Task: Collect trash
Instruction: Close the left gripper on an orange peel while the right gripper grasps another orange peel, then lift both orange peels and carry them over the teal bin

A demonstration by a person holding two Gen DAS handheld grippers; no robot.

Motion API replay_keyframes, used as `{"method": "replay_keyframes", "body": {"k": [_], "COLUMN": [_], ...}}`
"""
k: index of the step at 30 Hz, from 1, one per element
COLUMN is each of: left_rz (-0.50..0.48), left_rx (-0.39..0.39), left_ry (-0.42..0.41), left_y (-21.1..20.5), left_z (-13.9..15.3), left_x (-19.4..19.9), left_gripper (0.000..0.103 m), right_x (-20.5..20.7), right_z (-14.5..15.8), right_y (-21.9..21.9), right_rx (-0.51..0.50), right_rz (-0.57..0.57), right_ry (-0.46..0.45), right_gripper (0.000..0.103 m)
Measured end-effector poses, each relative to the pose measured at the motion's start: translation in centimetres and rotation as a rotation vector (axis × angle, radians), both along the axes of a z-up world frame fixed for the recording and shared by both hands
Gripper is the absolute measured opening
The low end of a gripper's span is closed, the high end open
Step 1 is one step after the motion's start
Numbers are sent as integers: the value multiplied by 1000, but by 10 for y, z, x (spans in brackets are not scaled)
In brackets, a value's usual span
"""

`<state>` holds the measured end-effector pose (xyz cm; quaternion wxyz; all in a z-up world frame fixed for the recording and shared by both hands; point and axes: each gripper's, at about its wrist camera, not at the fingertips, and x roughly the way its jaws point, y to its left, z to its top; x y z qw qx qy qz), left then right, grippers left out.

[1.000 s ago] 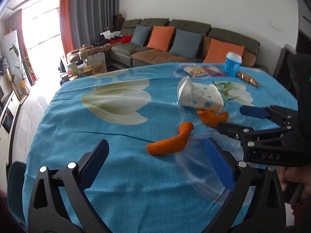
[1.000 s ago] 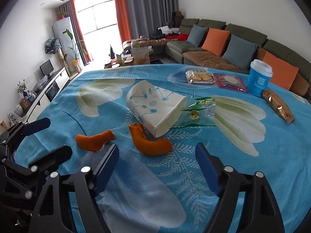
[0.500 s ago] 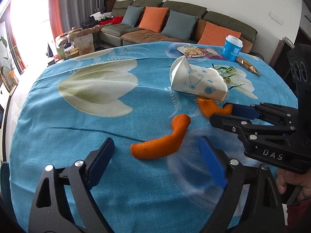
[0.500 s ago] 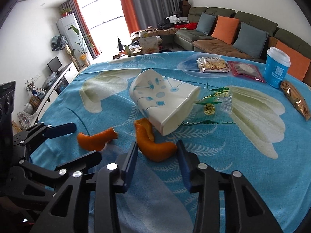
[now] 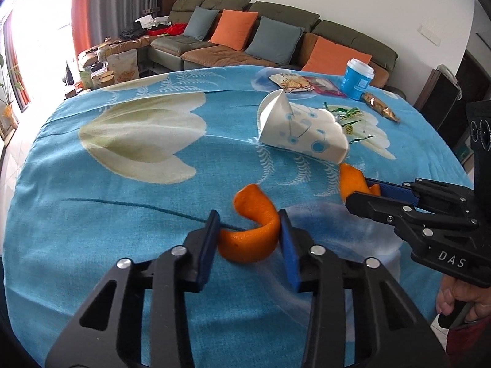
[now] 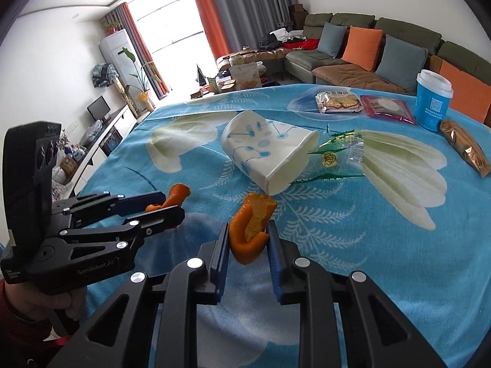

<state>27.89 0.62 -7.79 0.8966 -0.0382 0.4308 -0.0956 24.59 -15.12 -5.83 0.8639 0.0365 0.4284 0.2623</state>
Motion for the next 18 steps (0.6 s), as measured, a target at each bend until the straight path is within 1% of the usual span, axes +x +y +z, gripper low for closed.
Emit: {"method": "replay_keyframes", "body": {"k": [3, 7, 10, 18], "left_rz": [4, 31, 64, 159], "left_rx": [-42, -93, -116, -116], "left_ry": [-9, -17, -45, -126], "left_y": [4, 13, 25, 66], "left_z": [2, 5, 14, 39], "left_x": [-6, -16, -29, -69], "left_gripper": [29, 29, 28, 28], "right_x": [-2, -6, -8, -13], "right_z": [5, 11, 15, 24], "right_y": [4, 12, 21, 51], "right_rx": [4, 3, 10, -23], "right_rz": [16, 45, 68, 120], "right_ry": [-9, -21, -28, -48], "right_gripper": [22, 21, 21, 21]}}
